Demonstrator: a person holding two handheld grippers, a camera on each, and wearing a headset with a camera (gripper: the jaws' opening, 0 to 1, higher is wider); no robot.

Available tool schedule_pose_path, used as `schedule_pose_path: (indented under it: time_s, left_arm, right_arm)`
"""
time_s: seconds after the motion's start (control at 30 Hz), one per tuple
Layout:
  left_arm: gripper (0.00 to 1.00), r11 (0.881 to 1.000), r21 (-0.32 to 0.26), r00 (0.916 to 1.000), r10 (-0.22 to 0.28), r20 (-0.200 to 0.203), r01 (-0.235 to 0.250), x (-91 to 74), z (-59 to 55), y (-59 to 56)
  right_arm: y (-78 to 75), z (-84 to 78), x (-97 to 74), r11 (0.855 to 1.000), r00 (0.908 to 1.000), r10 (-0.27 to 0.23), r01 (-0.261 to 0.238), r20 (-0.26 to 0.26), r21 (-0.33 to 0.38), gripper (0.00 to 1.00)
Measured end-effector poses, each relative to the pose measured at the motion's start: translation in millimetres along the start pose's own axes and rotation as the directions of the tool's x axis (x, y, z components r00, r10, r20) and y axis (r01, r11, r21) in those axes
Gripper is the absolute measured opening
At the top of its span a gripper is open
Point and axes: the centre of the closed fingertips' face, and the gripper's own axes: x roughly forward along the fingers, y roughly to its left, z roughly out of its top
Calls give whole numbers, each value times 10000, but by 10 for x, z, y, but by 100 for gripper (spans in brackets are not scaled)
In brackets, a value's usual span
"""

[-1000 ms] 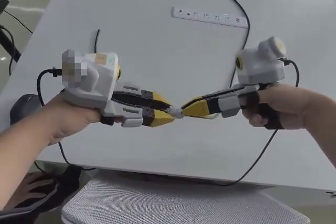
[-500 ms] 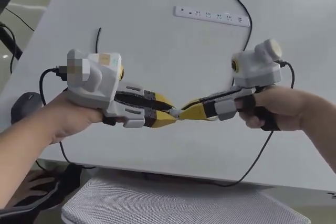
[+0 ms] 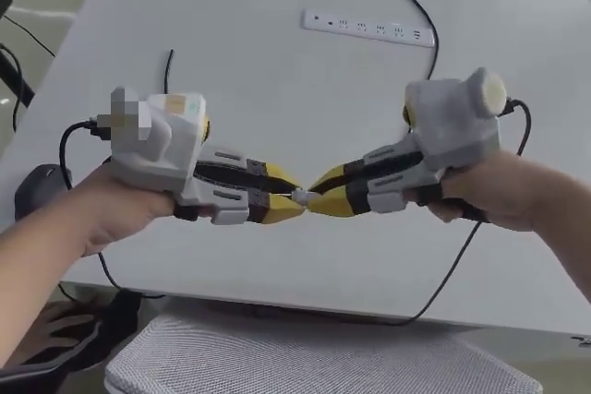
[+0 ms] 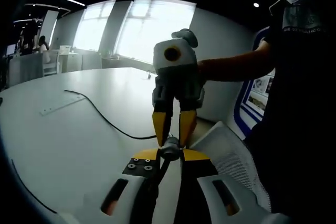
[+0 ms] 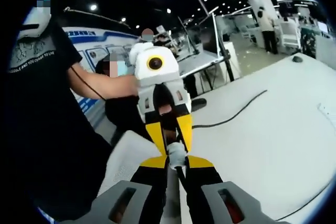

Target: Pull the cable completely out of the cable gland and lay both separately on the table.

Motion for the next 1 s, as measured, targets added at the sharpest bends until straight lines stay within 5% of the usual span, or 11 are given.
schedule_pose_path:
  time_s: [0.17, 0.3, 0.37, 0.47, 0.63, 0.77, 0.93, 1.0]
  left_arm:
    - [15, 9998, -172, 10000, -41, -14, 41, -16, -21, -4]
    - [15, 9995, -307, 10000, -57, -22, 57, -25, -35, -11]
    - [15, 9993, -359, 10000, -84, -11, 84, -31, -39, -14]
    - [15, 9989, -459, 9999, -95, 83, 99, -41, -26, -13]
    - [15, 9986, -510, 9998, -94, 193, 104, -69, -6, -6]
    - [15, 9991, -390, 9999, -133, 21, 134, -82, -31, -22]
    - [15, 9993, -353, 9999, -135, 58, 137, -115, -43, -39]
    - [15, 9996, -269, 9999, -66, 78, 68, -118, -41, -33]
  right_arm:
    - [27, -19, 27, 9741, 9925, -1086, 949, -563, -2053, 7]
    - [30, -35, 47, 9285, 9783, -1920, 1551, -785, -3373, 7]
    - [28, -42, 50, 8943, 9668, -2403, 1855, -873, -4071, 7]
    - [20, -34, 47, 8599, 9526, -2911, 2201, -883, -4606, 7]
    - [15, -16, 58, 8264, 9388, -3360, 2554, -754, -5018, 7]
    - [15, -26, 91, 8250, 9336, -3494, 2665, -791, -4984, 8]
    - [11, -5, 101, 8401, 9246, -3753, 3096, -652, -4455, 11]
    - [26, 22, 81, 8602, 9205, -3886, 3468, -402, -3737, 19]
